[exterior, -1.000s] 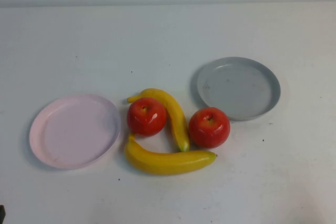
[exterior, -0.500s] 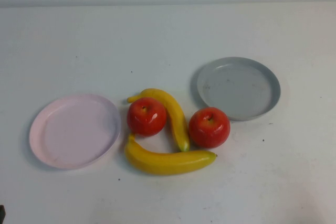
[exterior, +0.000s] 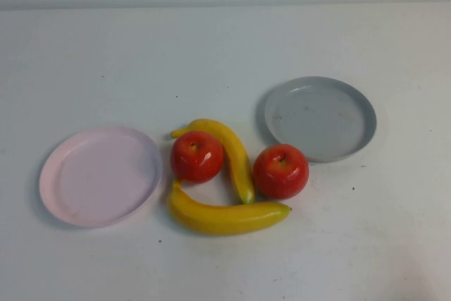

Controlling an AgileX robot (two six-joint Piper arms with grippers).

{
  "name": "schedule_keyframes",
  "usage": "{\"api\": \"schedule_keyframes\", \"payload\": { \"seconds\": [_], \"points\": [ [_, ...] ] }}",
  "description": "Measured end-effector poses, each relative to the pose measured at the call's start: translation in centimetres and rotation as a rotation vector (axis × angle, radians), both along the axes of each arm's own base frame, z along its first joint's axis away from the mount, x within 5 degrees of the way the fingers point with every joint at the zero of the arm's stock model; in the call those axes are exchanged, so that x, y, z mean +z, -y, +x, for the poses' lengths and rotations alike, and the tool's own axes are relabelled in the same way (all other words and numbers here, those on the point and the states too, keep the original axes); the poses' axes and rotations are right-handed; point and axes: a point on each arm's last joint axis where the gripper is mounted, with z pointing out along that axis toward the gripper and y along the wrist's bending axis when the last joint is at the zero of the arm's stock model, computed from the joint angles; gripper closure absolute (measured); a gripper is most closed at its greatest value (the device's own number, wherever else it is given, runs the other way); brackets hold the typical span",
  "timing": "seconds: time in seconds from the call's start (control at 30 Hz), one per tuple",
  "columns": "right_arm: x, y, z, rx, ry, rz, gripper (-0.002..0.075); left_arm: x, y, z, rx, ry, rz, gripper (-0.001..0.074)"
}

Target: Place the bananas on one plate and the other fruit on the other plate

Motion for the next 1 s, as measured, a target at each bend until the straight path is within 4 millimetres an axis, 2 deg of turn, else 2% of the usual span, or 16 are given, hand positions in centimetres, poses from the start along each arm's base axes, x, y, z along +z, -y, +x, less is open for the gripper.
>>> {"api": "schedule_keyframes", "payload": {
  "seconds": [0.13, 0.23, 0.3, 0.37, 0.53, 0.63, 0.8, 0.9, 1.0],
  "points": [
    [0.0, 0.0, 0.0, 0.000, 0.000, 0.000, 0.0744, 0.0, 0.0, 0.0, -0.001, -0.010, -0.044, 0.0735],
    [0.0, 0.0, 0.0, 0.000, 0.000, 0.000, 0.0744, -0.5, 0.3, -0.1, -0.022, -0.136, -0.126, 0.0735],
    [0.0, 0.0, 0.0, 0.000, 0.000, 0.000, 0.0744, 0.0, 0.5, 0.1, -0.030, -0.213, -0.149, 0.0735],
    [0.0, 0.0, 0.0, 0.000, 0.000, 0.000, 0.0744, 1.4, 0.6, 0.4, -0.037, -0.239, -0.135, 0.0735],
    [0.0, 0.0, 0.0, 0.000, 0.000, 0.000, 0.0744, 6.6, 1.1, 1.9, -0.083, -0.284, 0.024, 0.0735],
    [0.0, 0.0, 0.0, 0.000, 0.000, 0.000, 0.0744, 9.1, 1.7, 3.5, -0.132, -0.394, 0.119, 0.0735],
    [0.0, 0.0, 0.0, 0.000, 0.000, 0.000, 0.0744, 11.7, 2.6, 7.2, -0.256, -0.548, 0.353, 0.0735],
    [0.0, 0.0, 0.0, 0.000, 0.000, 0.000, 0.0744, 12.1, 3.2, 10.1, -0.318, -0.616, 0.453, 0.0735],
    [0.0, 0.0, 0.0, 0.000, 0.000, 0.000, 0.0744, 11.6, 3.9, 13.5, -0.396, -0.691, 0.540, 0.0735]
  ]
}}
